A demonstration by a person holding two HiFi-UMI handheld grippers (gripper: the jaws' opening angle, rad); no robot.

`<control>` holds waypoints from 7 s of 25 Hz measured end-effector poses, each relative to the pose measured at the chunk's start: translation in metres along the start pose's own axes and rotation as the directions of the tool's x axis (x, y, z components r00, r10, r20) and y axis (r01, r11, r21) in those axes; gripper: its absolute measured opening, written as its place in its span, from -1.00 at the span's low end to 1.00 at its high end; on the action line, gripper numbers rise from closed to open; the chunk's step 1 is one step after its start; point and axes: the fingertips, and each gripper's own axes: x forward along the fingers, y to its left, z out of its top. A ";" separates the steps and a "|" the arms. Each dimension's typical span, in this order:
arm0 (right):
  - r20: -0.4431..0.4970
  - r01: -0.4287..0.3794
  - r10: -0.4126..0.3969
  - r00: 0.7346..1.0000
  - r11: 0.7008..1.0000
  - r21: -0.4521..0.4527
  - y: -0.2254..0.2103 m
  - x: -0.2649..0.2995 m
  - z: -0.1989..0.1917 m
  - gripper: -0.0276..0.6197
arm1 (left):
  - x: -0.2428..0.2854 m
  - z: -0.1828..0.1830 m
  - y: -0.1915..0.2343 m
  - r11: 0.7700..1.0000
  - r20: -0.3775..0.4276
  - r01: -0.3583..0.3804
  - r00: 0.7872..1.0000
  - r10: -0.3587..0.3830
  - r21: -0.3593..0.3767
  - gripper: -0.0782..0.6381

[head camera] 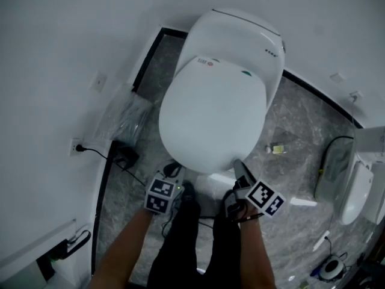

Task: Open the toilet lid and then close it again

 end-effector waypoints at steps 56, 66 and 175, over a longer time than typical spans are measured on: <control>-0.026 -0.061 0.058 0.998 0.758 -0.650 0.173 -0.027 0.116 -0.88 | -0.027 0.282 -0.029 0.991 0.208 0.017 0.977 -0.045 0.134 -0.76; -0.026 -0.056 0.053 0.998 0.705 -0.707 0.188 -0.009 0.164 -0.88 | -0.014 0.327 -0.026 0.993 0.242 -0.005 0.970 -0.023 0.114 -0.76; -0.084 -0.107 0.080 0.993 0.367 -0.924 0.197 -0.010 0.184 -0.53 | -0.082 0.217 -0.019 0.988 0.131 -0.138 0.981 0.146 -0.069 -0.76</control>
